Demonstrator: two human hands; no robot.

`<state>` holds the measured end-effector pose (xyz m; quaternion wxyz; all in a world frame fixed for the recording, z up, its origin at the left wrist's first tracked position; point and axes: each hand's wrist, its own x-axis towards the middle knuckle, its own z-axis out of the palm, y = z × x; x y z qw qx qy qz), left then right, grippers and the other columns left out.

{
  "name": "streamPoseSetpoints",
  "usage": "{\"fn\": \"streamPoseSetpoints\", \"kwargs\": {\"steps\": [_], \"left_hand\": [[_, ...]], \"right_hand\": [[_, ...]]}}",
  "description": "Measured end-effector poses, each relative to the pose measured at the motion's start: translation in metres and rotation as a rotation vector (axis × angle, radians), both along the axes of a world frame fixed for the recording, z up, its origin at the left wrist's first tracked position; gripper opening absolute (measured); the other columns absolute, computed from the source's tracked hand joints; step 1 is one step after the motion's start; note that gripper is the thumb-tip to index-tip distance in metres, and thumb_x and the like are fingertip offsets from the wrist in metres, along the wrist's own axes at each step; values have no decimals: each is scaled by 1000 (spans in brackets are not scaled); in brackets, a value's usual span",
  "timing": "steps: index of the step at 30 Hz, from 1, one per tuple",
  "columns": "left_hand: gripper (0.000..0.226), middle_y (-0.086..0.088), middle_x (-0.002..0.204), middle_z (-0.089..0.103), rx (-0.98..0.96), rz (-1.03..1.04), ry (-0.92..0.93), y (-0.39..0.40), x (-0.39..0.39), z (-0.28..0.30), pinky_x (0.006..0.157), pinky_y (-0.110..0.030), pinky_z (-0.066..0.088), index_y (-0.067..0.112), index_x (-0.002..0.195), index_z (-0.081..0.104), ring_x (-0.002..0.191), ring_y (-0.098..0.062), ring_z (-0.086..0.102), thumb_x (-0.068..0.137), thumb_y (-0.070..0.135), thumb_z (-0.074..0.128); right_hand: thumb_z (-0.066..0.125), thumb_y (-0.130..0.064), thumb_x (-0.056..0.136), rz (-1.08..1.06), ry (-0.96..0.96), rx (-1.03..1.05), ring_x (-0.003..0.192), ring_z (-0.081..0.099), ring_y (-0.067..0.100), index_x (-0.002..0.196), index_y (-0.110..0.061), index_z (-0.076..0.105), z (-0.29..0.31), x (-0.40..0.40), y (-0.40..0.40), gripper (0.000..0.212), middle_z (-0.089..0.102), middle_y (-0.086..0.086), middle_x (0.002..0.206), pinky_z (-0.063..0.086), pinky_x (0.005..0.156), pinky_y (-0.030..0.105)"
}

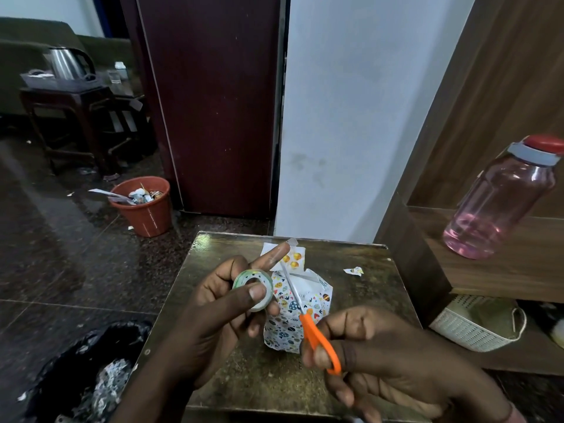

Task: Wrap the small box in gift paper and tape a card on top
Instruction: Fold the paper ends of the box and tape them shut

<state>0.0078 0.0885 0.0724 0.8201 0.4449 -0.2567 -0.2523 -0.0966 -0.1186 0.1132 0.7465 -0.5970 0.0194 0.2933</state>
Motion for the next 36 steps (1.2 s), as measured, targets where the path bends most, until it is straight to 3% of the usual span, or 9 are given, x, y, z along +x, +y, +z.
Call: {"fn": "streamPoseSetpoints", "kwargs": {"steps": [7,16,23,25,29,34,36], "left_hand": [[34,-10,154,53,-51,-47,38,3,-2,2,49,-19,41,24,73,52,71,-15,64,77,28,86],[22,-17,149,57,7,-122,20,-1,-6,0,49,-23,38,22,73,54,68,-15,66,83,18,73],[25,-17,146,59,21,-183,-22,-5,-9,-1,49,-26,31,23,76,58,68,-18,70,83,27,81],[28,-17,147,58,29,-171,-2,-5,-8,-2,48,-23,35,22,75,56,69,-16,69,81,27,83],[26,-11,153,54,23,-168,13,-3,-6,-2,49,-20,41,23,75,55,70,-15,67,83,23,80],[24,-10,152,55,35,-135,20,-1,-5,-3,50,-22,38,22,74,56,70,-15,65,82,21,79],[28,-11,152,55,24,-121,24,0,-4,-4,51,-22,39,22,74,57,72,-15,66,79,26,85]], "right_hand": [[70,-9,93,77,-1,-15,58,63,8,118,9,61,0,2,0,32,68,2,70,52,52,18],[73,-15,91,52,47,98,43,59,9,116,6,61,-7,4,-1,34,56,14,67,47,40,18],[71,-15,93,-2,14,151,41,55,11,116,10,59,-11,7,3,36,60,16,72,44,33,18],[71,-14,93,-25,5,145,43,54,10,115,13,57,-11,7,4,38,66,11,78,42,31,18],[58,-9,101,-27,-8,87,36,51,3,114,8,53,-6,7,6,23,69,-4,64,35,29,15],[52,-10,104,40,-14,58,38,53,1,117,6,51,-3,4,-1,20,68,-6,63,39,32,13],[64,-17,100,11,-57,123,38,54,5,111,6,57,-6,1,-10,26,65,4,64,41,33,16]]}}
